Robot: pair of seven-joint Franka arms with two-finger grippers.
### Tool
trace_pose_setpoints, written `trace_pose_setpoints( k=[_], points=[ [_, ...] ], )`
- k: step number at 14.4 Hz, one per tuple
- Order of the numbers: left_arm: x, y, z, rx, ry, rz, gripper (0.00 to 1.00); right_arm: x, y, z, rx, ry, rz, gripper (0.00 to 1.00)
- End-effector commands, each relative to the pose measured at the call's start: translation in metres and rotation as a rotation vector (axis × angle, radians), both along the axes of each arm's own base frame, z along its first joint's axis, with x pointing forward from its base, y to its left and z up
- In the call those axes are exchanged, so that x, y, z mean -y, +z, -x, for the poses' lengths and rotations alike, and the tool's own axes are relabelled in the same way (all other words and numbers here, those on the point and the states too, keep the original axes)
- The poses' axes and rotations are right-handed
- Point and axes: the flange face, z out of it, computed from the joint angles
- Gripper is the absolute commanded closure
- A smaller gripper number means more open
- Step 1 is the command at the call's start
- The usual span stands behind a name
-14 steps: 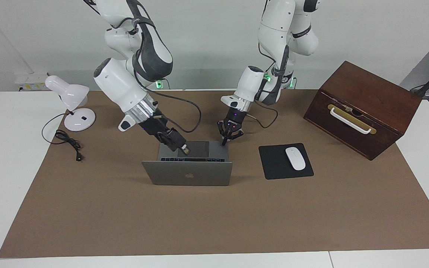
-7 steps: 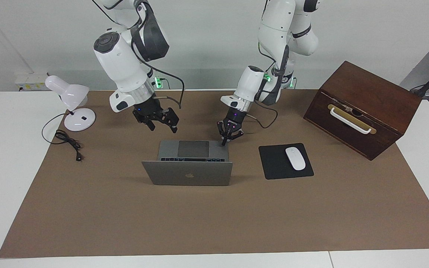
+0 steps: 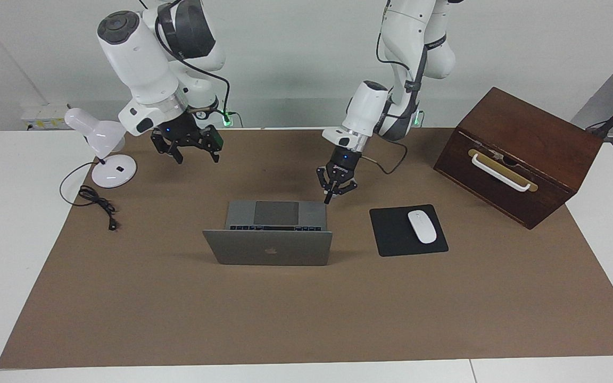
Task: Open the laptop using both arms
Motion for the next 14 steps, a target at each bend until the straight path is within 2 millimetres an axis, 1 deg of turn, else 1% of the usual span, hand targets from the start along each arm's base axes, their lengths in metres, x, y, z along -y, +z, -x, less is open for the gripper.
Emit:
trace_pose_setpoints(
  k=[1,2,3,4,5,7,8,10,11,12,13,14],
  points=[
    [-0.013,0.031,0.002,-0.062,0.015,-0.011,1.0,0.001,0.007,0.012,-0.021,0.032,0.036,0.0],
    [-0.017,0.043,-0.002,-0.081,0.02,-0.015,1.0,0.002,0.009,0.015,-0.027,0.031,0.042,0.0],
    [-0.016,0.054,-0.004,-0.114,0.015,-0.028,1.0,0.006,0.008,0.014,-0.028,0.029,0.05,0.0],
    [-0.019,0.069,-0.01,-0.146,0.016,-0.041,1.0,0.012,0.009,0.013,-0.026,0.025,0.053,0.0],
    [-0.029,0.09,-0.021,-0.184,0.025,-0.059,1.0,0.012,0.008,0.013,-0.027,0.027,0.053,0.0],
    [-0.044,0.134,-0.035,-0.251,0.012,-0.097,1.0,0.012,0.01,0.012,-0.021,0.025,0.052,0.0],
    [-0.054,0.15,-0.039,-0.273,0.005,-0.113,1.0,0.014,0.01,0.01,-0.02,0.023,0.051,0.0],
    [-0.07,0.176,-0.042,-0.306,0.013,-0.128,1.0,0.023,0.008,0.006,-0.009,0.022,0.049,0.0],
    [-0.076,0.186,-0.039,-0.328,0.011,-0.142,1.0,0.029,0.005,0.0,-0.007,0.047,0.045,0.0],
    [-0.083,0.198,-0.036,-0.341,0.004,-0.153,1.0,0.039,0.006,-0.01,0.002,0.06,0.051,0.0],
    [-0.093,0.208,-0.035,-0.351,0.004,-0.183,0.86,0.052,0.009,-0.02,0.003,0.063,0.06,0.0],
    [-0.102,0.218,-0.035,-0.356,0.009,-0.214,0.46,0.06,0.016,-0.031,0.012,0.067,0.057,0.0]
  ],
)
